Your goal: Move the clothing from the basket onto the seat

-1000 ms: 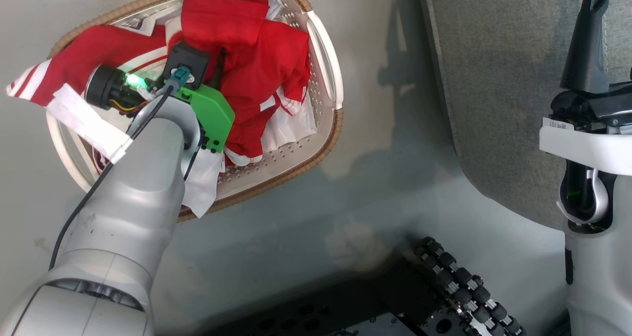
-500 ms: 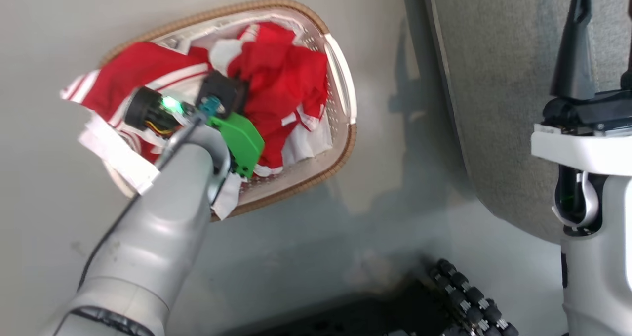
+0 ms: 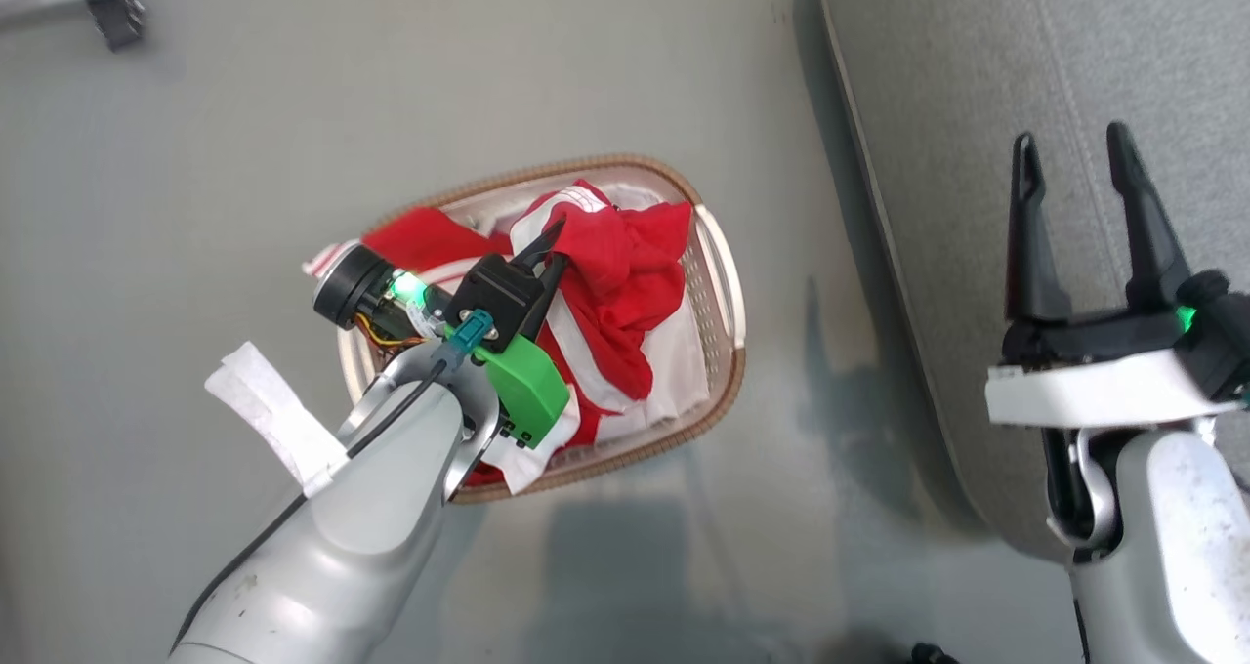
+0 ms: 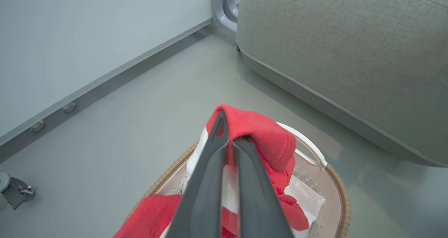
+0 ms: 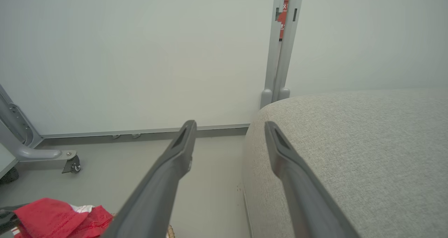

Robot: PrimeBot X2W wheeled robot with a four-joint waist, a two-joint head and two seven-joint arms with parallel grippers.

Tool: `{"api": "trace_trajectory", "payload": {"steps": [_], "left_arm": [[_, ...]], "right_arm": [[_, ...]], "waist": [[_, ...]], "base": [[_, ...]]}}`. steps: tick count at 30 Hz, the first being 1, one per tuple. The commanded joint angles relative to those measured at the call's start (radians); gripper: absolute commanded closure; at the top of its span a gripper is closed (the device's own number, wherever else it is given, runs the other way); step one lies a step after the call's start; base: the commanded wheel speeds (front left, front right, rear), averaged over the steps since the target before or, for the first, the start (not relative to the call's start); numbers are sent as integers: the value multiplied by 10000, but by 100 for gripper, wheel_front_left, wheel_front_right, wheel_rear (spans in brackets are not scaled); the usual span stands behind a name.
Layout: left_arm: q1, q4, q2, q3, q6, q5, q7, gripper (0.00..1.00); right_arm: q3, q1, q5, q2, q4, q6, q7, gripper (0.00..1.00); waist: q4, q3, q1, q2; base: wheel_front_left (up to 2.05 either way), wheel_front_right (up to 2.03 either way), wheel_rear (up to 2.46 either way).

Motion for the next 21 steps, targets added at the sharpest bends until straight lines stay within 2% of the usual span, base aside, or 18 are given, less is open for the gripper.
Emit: {"api": "trace_trajectory", "payload": {"steps": [1,9,12,16,21], "left_arm": [[252,-275,170,-152,-27,-100,-11,100],[-474,-1978,1355,-980,-26,-352,88,100],[-809,-2621,1762,-1154,-26,-578,514,100],[-1490,-3445,2294,-1001,-25,-840,1082,100],[-2014,-4097,2624,-620,21,-1102,1483,100]], "right_arm": [[39,332,-85,-45,117,-10,-25,0],[215,1210,-135,-47,636,-10,-25,0],[287,1359,-55,-45,746,-10,-25,0],[504,1442,-51,-42,834,-10,-25,0],[1063,1388,-151,-39,882,-10,-25,0]], "waist": [[811,-2110,0,0],[899,-3807,0,0],[855,-4246,0,0],[800,-4639,0,0],[715,-4950,0,0]], "base": [[0,0,0],[0,0,0],[0,0,0],[0,0,0],[0,0,0]]}}
